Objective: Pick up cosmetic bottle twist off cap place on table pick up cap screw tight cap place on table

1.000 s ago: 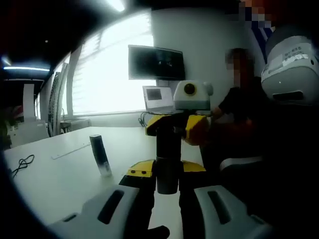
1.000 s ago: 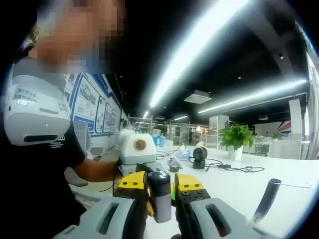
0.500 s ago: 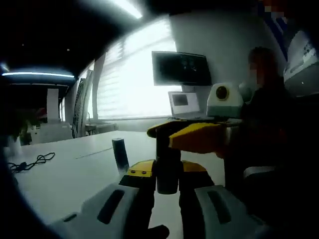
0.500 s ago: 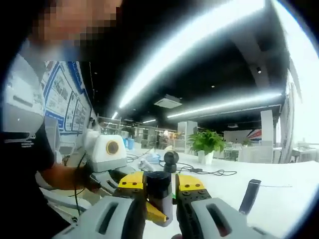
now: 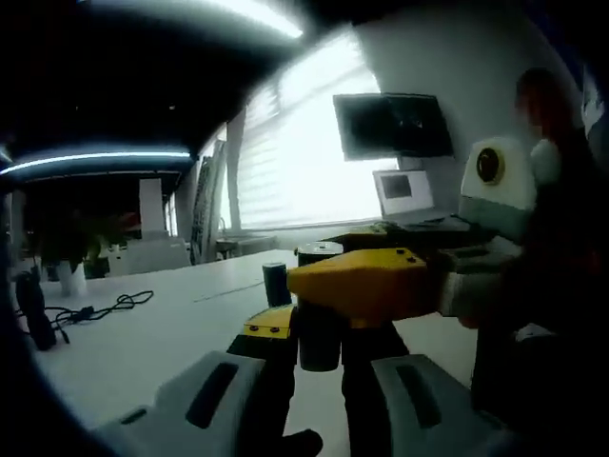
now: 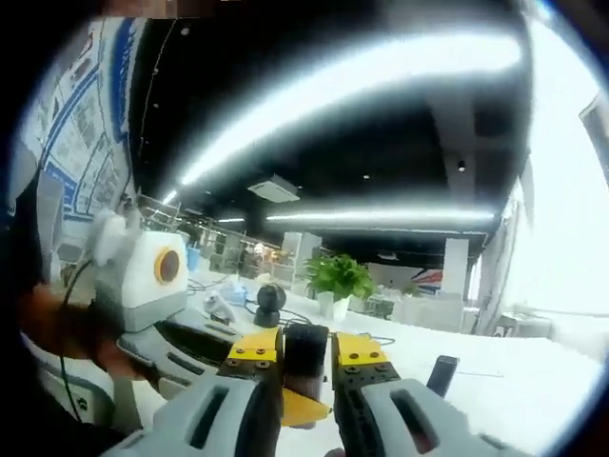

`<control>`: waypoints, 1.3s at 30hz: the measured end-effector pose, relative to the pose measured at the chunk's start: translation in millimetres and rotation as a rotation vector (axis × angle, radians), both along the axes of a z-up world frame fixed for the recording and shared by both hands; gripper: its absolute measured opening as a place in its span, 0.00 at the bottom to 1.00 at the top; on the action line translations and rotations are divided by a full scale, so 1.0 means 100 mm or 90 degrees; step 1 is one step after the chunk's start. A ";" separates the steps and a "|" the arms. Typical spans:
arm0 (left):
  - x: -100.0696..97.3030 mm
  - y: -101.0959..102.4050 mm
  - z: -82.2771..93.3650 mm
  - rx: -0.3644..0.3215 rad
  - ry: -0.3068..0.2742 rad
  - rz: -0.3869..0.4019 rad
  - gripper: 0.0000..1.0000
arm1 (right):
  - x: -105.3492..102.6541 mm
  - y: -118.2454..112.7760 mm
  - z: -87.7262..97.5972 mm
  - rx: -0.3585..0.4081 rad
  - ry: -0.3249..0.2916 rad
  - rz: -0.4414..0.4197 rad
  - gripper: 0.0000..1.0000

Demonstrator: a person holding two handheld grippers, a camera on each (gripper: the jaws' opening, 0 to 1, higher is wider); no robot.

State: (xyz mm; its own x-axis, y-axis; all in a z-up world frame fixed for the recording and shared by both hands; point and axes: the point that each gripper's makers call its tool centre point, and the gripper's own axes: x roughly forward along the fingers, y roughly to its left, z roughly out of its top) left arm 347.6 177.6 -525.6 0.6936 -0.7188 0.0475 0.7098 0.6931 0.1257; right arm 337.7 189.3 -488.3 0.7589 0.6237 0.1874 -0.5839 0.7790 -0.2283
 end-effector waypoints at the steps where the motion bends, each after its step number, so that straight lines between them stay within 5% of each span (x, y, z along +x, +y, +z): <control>1: 0.02 0.00 -0.01 -0.001 0.000 0.005 0.08 | 0.02 0.00 -0.01 0.001 -0.001 -0.008 0.15; 16: 0.03 -0.01 -0.05 0.006 -0.007 0.040 0.08 | 0.05 -0.03 -0.01 0.008 0.005 -0.019 0.14; 39: -0.10 -0.12 -0.01 0.011 0.014 -0.023 0.07 | -0.04 -0.08 0.00 0.017 0.042 0.060 0.10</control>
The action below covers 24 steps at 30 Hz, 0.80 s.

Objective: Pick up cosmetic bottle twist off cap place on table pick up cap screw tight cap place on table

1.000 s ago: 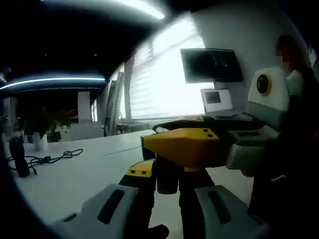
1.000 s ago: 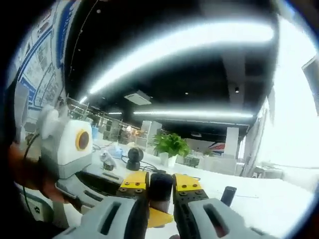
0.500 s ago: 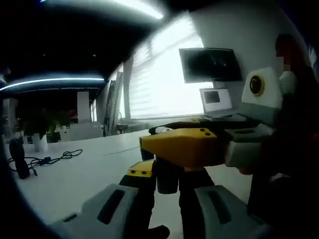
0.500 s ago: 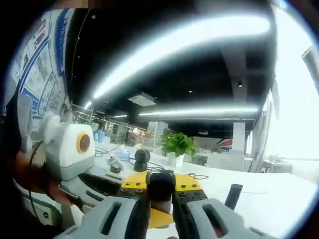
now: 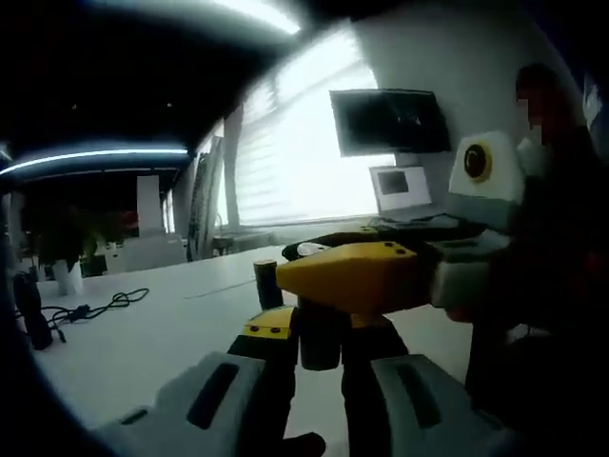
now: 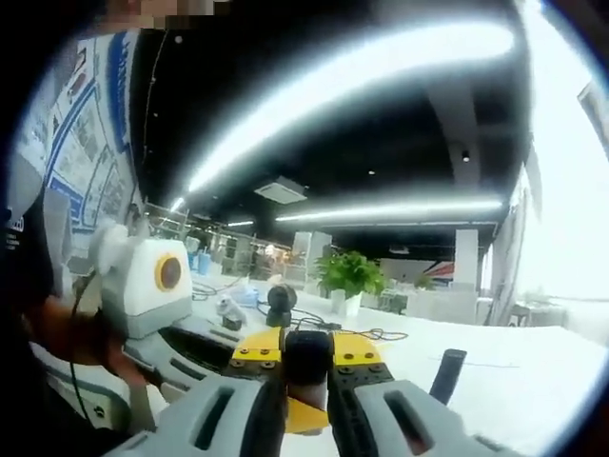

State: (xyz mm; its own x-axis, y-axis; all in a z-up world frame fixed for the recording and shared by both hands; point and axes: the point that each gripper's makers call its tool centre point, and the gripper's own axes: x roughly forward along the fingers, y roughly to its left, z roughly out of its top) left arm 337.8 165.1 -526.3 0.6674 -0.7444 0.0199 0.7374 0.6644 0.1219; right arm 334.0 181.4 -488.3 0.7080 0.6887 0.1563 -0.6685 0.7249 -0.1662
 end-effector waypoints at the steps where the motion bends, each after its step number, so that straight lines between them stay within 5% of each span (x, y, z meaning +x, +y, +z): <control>1: -0.01 0.00 0.00 -0.002 0.003 -0.005 0.07 | -0.01 0.00 -0.01 0.001 0.002 0.005 0.10; 24: -0.21 0.00 0.05 0.030 -0.017 -0.112 0.06 | -0.26 0.02 0.05 0.004 -0.007 0.099 0.09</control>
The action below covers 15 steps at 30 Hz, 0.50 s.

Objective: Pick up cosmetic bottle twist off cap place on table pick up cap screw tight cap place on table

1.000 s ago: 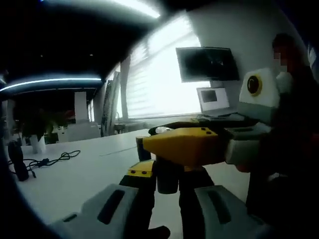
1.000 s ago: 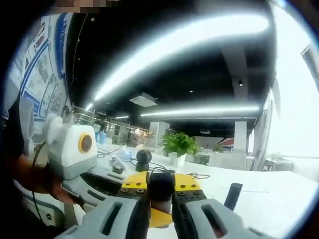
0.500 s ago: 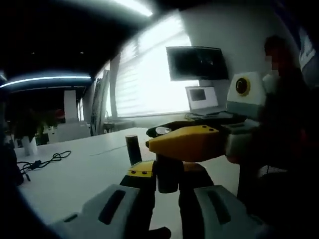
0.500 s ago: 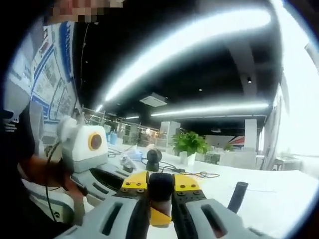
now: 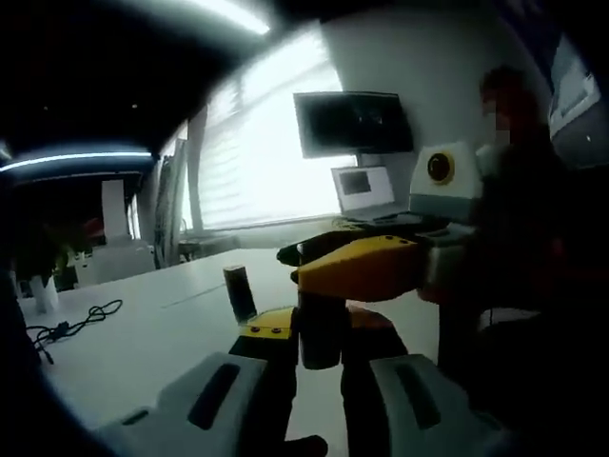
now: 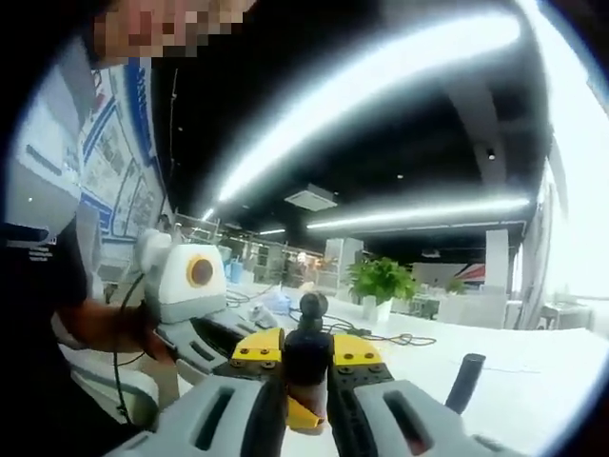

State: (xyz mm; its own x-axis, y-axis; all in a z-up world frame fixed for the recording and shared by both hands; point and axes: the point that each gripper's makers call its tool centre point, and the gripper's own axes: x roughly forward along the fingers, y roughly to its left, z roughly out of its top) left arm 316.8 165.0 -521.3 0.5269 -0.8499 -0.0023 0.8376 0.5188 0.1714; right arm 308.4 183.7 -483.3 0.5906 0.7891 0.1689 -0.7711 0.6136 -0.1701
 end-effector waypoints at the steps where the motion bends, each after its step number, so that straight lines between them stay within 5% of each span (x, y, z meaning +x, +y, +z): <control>1: -0.01 0.00 0.00 0.001 0.001 -0.002 0.06 | -0.01 0.01 -0.01 -0.006 -0.002 0.005 0.09; 15: -0.17 -0.03 -0.02 0.015 0.005 -0.071 0.06 | -0.16 -0.01 -0.02 -0.016 0.004 0.087 0.08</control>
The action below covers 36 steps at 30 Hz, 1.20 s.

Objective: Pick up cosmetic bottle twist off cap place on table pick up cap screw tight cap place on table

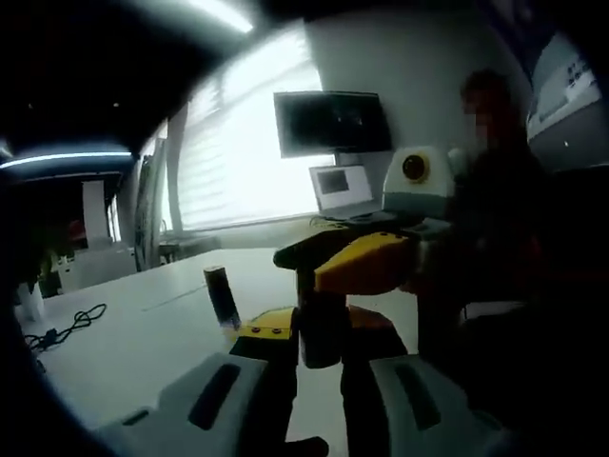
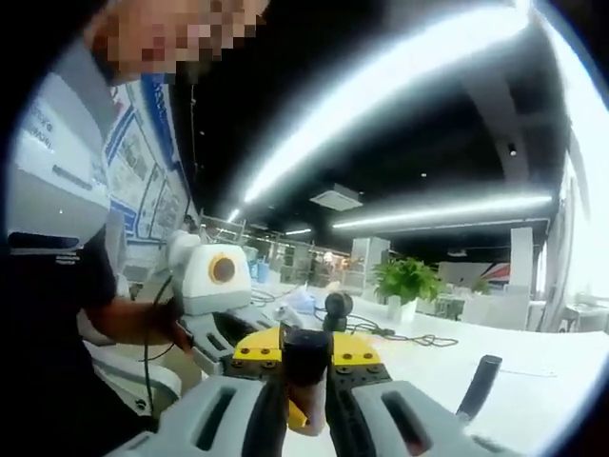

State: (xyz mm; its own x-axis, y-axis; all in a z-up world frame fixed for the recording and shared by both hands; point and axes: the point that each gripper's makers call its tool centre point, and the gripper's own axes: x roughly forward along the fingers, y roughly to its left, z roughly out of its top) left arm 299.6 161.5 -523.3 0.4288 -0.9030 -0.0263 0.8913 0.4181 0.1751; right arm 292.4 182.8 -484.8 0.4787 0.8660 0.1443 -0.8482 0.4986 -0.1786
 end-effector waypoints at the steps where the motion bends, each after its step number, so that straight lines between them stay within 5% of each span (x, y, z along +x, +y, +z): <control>1: 0.00 0.00 0.00 -0.001 0.000 -0.001 0.06 | 0.00 0.00 -0.01 0.002 0.005 0.004 0.08; 9: -0.10 -0.04 -0.03 0.009 0.019 -0.050 0.05 | -0.13 0.01 -0.01 0.005 0.011 0.068 0.08; 10: -0.22 -0.07 -0.03 0.005 0.038 -0.092 0.05 | -0.18 0.02 -0.01 0.012 0.020 0.087 0.08; 13: -0.21 -0.06 -0.01 0.023 0.012 -0.092 0.06 | -0.19 0.02 -0.01 0.001 0.016 0.088 0.08; 19: -0.27 -0.05 0.03 0.014 0.019 -0.135 0.07 | -0.25 0.04 0.02 0.000 0.019 0.126 0.09; 36: -0.36 -0.07 0.07 -0.010 0.071 -0.245 0.07 | -0.34 0.07 0.07 0.007 0.090 0.277 0.11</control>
